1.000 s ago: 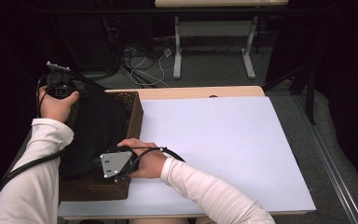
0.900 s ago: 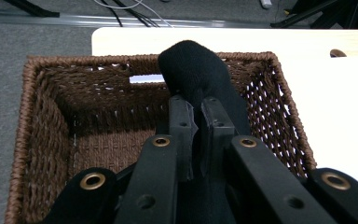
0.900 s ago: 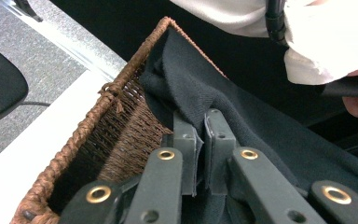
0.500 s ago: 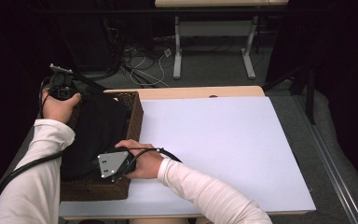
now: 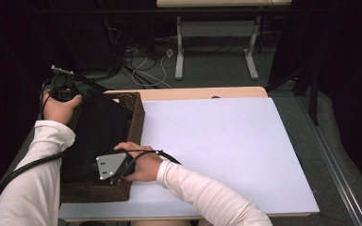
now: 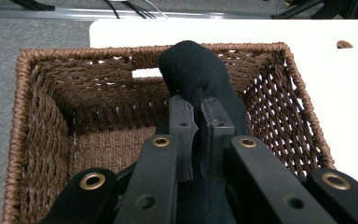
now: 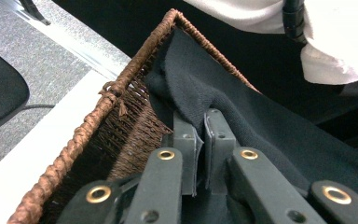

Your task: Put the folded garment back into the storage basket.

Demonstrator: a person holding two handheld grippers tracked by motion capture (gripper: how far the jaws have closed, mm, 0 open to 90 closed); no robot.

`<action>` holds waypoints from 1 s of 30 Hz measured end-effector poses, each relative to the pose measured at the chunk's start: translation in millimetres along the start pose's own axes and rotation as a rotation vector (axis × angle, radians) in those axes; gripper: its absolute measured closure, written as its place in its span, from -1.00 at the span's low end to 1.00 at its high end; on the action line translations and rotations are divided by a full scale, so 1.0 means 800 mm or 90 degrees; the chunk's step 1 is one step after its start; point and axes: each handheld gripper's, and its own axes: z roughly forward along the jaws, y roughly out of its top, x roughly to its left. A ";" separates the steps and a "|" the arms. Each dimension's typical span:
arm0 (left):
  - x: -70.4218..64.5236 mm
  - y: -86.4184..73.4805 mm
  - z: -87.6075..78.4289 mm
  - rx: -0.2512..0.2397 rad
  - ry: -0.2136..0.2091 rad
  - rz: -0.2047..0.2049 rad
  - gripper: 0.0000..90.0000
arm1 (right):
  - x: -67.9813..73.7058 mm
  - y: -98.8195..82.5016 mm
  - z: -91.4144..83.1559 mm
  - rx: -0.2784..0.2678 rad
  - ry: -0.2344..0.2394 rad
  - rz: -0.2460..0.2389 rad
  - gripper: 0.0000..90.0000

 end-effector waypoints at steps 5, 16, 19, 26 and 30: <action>0.004 -0.001 0.003 0.002 0.001 -0.003 0.88 | -0.001 0.000 0.004 0.002 0.008 0.001 0.90; 0.025 -0.013 0.028 -0.009 0.079 0.061 -0.02 | -0.003 -0.009 0.025 0.031 0.018 0.069 0.09; 0.022 -0.014 0.024 -0.025 0.079 0.065 -0.22 | -0.002 -0.006 0.014 0.060 -0.025 0.087 0.00; 0.008 -0.017 0.012 -0.050 0.084 0.086 -0.30 | -0.005 -0.005 -0.010 0.049 -0.041 0.127 -0.15; 0.000 -0.020 0.009 -0.057 0.072 0.098 -0.30 | -0.007 -0.006 -0.023 0.050 -0.041 0.162 -0.18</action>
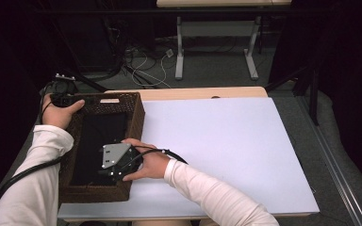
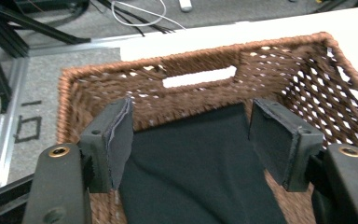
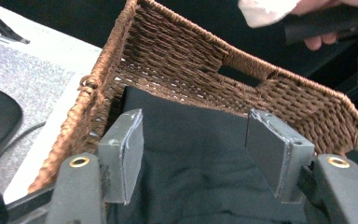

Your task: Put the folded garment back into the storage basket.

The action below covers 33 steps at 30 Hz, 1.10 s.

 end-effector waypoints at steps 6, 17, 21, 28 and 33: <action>-0.012 0.000 -0.008 -0.005 -0.023 -0.003 -0.31 | -0.005 -0.007 -0.023 0.006 -0.029 0.040 -0.34; -0.041 -0.003 -0.009 -0.002 -0.041 -0.010 -0.75 | -0.016 -0.023 -0.063 0.030 -0.069 0.122 -0.66; -0.056 -0.005 -0.011 -0.011 -0.053 -0.005 -0.87 | -0.018 -0.031 -0.075 0.035 -0.079 0.146 -0.68; -0.074 -0.006 -0.016 -0.012 -0.063 0.014 -1.00 | -0.020 -0.042 -0.096 0.040 -0.102 0.167 -0.76; -0.092 -0.008 -0.018 -0.022 -0.068 0.018 -1.00 | -0.021 -0.052 -0.111 0.052 -0.115 0.182 -0.81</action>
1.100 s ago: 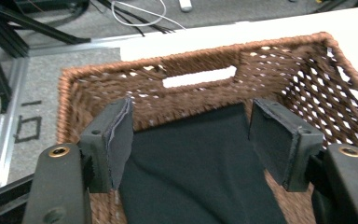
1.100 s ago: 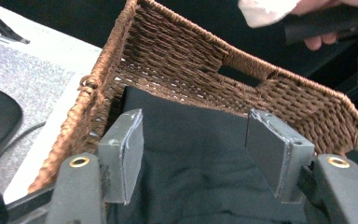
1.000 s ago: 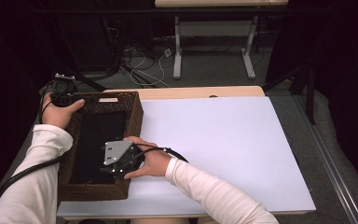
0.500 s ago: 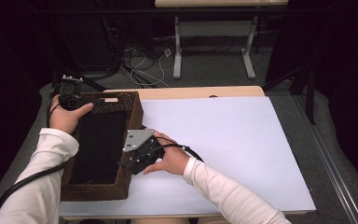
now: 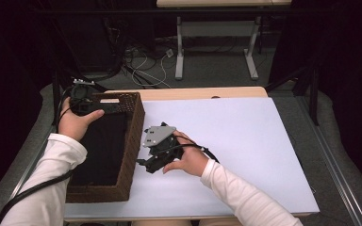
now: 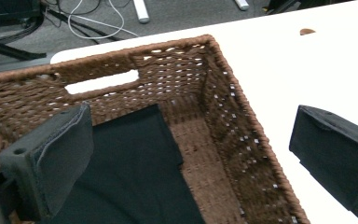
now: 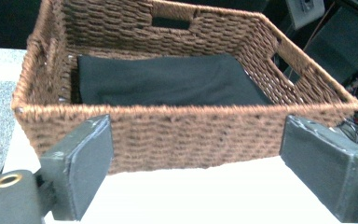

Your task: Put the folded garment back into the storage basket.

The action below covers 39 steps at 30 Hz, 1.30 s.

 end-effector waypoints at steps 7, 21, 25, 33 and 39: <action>-0.028 -0.001 0.005 -0.002 -0.008 0.008 -1.00 | -0.010 -0.019 -0.022 0.011 -0.020 0.018 -0.82; -0.092 -0.001 0.019 -0.014 -0.055 0.051 -1.00 | -0.038 -0.062 -0.072 0.013 -0.076 0.076 -0.82; -0.109 -0.002 0.020 -0.017 -0.071 0.064 -1.00 | -0.045 -0.071 -0.086 0.018 -0.089 0.089 -0.82; -0.137 -0.015 0.023 -0.025 -0.099 0.083 -1.00 | -0.054 -0.093 -0.111 0.032 -0.108 0.109 -0.82; -0.149 -0.023 0.023 -0.030 -0.104 0.083 -1.00 | -0.060 -0.106 -0.126 0.044 -0.121 0.126 -0.82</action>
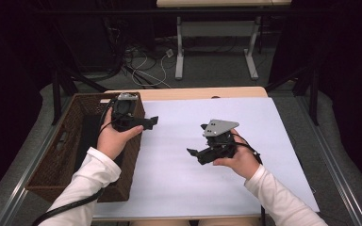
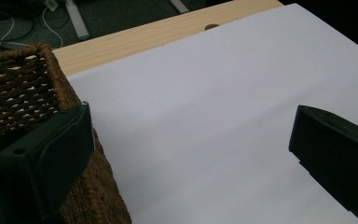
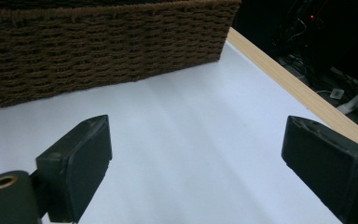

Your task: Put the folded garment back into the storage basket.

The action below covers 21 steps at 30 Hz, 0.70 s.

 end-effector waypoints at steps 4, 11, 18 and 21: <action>-0.012 -0.007 0.001 -0.008 -0.012 0.009 -1.00 | -0.007 -0.005 -0.009 -0.001 -0.011 0.004 -0.82; -0.030 -0.017 0.005 -0.015 -0.044 0.021 -1.00 | -0.015 -0.016 -0.020 0.003 -0.019 0.011 -0.83; -0.047 -0.032 0.010 -0.022 -0.070 0.029 -1.00 | -0.022 -0.034 -0.026 0.012 -0.027 0.025 -0.88; -0.053 -0.040 0.014 -0.023 -0.081 0.032 -1.00 | -0.023 -0.041 -0.028 0.016 -0.027 0.032 -0.90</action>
